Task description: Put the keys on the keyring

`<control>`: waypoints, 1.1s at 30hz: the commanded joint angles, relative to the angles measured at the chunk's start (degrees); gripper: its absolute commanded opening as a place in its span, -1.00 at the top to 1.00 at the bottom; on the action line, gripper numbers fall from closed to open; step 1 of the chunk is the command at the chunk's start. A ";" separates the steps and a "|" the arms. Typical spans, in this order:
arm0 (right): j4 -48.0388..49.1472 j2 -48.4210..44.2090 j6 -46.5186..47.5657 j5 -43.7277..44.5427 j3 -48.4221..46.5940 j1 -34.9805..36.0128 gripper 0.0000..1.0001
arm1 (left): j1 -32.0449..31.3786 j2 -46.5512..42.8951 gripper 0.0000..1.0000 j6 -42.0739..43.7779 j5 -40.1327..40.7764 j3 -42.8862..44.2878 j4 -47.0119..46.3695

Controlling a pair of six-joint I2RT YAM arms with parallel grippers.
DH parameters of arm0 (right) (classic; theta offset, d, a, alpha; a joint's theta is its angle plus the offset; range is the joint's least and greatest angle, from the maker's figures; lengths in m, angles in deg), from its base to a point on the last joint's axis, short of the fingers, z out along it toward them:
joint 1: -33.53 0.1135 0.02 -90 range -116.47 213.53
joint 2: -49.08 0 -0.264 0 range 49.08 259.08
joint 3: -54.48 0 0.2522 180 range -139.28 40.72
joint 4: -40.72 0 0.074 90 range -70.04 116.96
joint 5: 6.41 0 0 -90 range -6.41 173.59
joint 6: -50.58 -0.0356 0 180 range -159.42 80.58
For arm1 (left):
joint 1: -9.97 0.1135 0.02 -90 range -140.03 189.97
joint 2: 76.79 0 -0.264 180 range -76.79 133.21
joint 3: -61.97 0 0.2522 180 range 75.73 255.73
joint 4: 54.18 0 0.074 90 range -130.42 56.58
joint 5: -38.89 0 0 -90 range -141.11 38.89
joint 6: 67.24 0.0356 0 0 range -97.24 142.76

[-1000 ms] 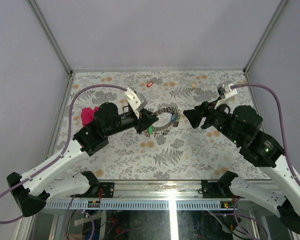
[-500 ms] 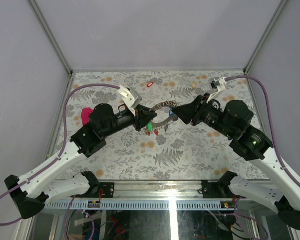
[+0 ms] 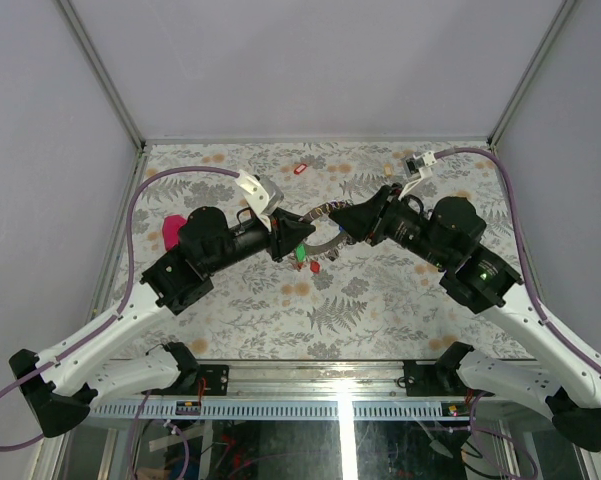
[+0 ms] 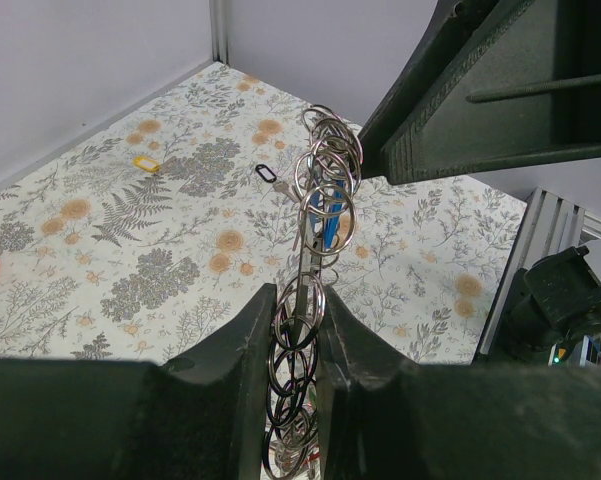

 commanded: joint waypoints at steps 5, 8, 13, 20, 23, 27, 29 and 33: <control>5.82 0.42 -1.80 0.80 0.70 -0.10 0.33 | -0.17 -0.68 1.00 -0.42 -0.34 1.39 -6.80; 6.31 0.76 -2.18 0.72 1.00 -0.08 0.33 | -0.18 -0.66 1.00 -0.39 -0.63 1.37 -6.73; 8.04 1.03 -3.09 0.16 1.69 -0.08 0.33 | -0.23 -0.67 1.00 -0.30 -0.92 1.43 -6.55; 11.15 1.33 -4.60 -0.23 2.78 -0.08 0.40 | -0.17 -0.49 1.00 -0.46 -0.98 1.50 -6.40; 11.83 1.16 -4.89 0.47 3.38 -0.07 0.46 | -0.17 -0.40 1.00 -0.44 -1.12 1.45 -6.54; 12.14 0.85 -4.90 1.29 4.16 -0.09 0.54 | -0.15 -0.41 1.00 -0.40 -1.22 1.47 -6.53; 13.43 0.49 -4.94 1.32 4.93 -0.11 0.55 | -0.17 -0.40 1.00 -0.41 -1.20 1.46 -6.48; 14.80 -0.38 -4.06 1.75 5.89 -0.07 0.68 | -0.17 -0.44 1.00 -0.39 -1.24 1.26 -6.44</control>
